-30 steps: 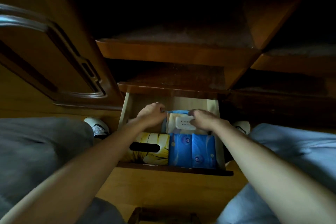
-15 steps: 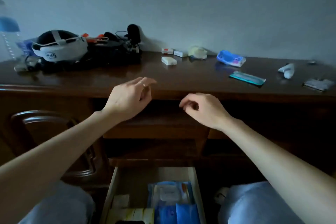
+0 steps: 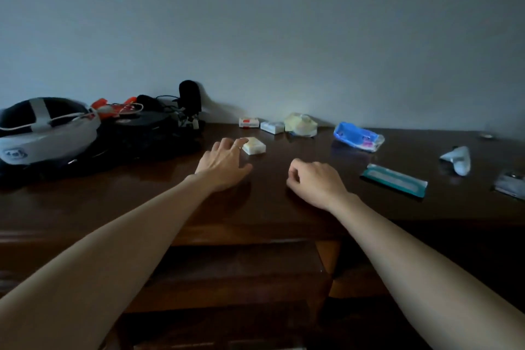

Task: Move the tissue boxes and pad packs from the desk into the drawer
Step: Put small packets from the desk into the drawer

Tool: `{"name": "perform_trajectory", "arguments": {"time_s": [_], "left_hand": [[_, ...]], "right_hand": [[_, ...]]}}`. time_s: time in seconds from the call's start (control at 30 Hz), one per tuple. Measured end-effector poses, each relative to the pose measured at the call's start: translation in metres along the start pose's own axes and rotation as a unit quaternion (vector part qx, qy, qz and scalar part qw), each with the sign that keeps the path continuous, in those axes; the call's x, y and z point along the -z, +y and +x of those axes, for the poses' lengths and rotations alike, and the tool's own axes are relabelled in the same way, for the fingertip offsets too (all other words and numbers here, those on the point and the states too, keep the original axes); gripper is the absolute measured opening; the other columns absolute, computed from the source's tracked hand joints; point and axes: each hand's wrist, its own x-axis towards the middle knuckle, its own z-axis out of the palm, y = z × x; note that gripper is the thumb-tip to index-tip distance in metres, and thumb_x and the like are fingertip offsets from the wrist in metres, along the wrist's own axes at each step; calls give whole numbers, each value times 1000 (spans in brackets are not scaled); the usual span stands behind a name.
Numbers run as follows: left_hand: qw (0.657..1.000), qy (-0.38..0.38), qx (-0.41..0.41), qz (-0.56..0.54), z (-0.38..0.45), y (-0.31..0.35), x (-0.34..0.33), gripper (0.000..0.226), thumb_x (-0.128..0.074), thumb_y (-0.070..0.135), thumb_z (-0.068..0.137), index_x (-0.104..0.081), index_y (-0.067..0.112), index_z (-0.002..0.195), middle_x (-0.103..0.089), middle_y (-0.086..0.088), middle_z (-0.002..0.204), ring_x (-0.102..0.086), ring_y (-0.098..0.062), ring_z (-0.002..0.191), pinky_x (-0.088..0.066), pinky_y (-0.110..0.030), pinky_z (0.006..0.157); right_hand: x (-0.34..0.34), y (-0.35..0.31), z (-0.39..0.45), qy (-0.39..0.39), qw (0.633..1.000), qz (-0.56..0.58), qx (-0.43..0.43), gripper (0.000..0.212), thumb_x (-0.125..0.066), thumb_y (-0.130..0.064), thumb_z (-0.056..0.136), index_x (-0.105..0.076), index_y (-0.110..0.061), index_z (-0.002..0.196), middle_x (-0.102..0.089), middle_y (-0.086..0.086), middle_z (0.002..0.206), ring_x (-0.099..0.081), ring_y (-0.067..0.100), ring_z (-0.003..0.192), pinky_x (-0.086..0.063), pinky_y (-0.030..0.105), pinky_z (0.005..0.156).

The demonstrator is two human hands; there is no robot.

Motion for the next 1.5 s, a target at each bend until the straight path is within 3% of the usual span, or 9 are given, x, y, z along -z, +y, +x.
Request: {"name": "perform_trajectory", "arguments": {"time_s": [0.13, 0.23, 0.37, 0.53, 0.63, 0.77, 1.0, 1.13, 1.5], "left_hand": [[1000, -14, -19, -10, 60, -1, -18, 74, -53, 64, 89, -28, 41, 155, -32, -6, 157, -30, -31, 145, -30, -50, 114], [996, -72, -35, -26, 95, -10, -36, 66, -49, 66, 90, -34, 46, 152, -25, -5, 164, -24, -30, 150, -25, -51, 118], [998, -57, -1, -21, 129, -34, -60, 48, -41, 58, 97, -43, 40, 142, -47, -7, 146, -47, -32, 131, -41, -46, 105], [999, 1, 48, 16, 170, -71, -69, 48, -41, 52, 97, -49, 28, 138, -53, -16, 129, -51, -36, 119, -42, -46, 98], [996, 53, 26, 61, 191, -77, -79, 60, -46, 53, 94, -35, 29, 148, -48, -16, 132, -45, -36, 124, -39, -48, 104], [991, 113, 9, 76, 226, -78, -91, 77, -41, 55, 94, -3, 35, 158, -37, -16, 136, -40, -34, 125, -36, -49, 105], [995, 34, -54, 74, 287, -73, -109, 58, -42, 56, 92, -55, 28, 142, -34, -7, 152, -34, -28, 139, -30, -45, 111], [993, 36, -64, 94, 291, -71, -110, 62, -43, 58, 89, -60, 21, 136, -53, -6, 139, -44, -27, 131, -34, -42, 107], [999, 1, -48, 1, 192, -55, -71, 56, -46, 59, 87, -59, 27, 131, -53, -1, 129, -49, -26, 124, -40, -41, 103]], "right_hand": [[-12, 4, 51, -86, 996, -34, 10, 32, -46, -56, 88, -53, -29, 73, -54, -10, 72, -55, 20, 74, -37, 36, 62], [-19, 9, 90, -72, 995, -68, 21, 31, -46, -54, 87, -57, -28, 75, -58, -9, 71, -59, 22, 75, -36, 35, 59], [-42, 24, 153, 31, 997, -61, -29, 15, -50, -42, 93, -58, -30, 97, -69, 0, 100, -64, 25, 98, -44, 37, 71], [-76, 31, 238, -17, 994, -103, -28, 55, -47, -41, 97, -38, -21, 148, -40, 8, 150, -38, 29, 137, -42, 46, 104], [-98, 29, 272, -28, 994, -92, -58, 58, -44, -47, 99, -34, -21, 150, -36, 11, 152, -36, 33, 139, -37, 48, 110], [-118, 35, 295, -34, 991, -76, -101, 55, -38, -51, 98, -42, -20, 143, -53, 16, 142, -46, 35, 132, -32, 48, 109], [-132, 47, 314, 5, 991, -67, -114, 57, -37, -51, 95, -48, -21, 142, -54, 13, 143, -44, 32, 134, -30, 47, 108], [-131, 47, 318, -13, 990, -67, -125, 54, -36, -45, 98, -46, -17, 143, -54, 14, 145, -44, 32, 136, -29, 47, 112], [-94, 20, 237, -82, 995, -19, -53, 48, -30, -30, 102, -38, -16, 148, -45, 12, 153, -30, 24, 148, -14, 45, 123]]}}
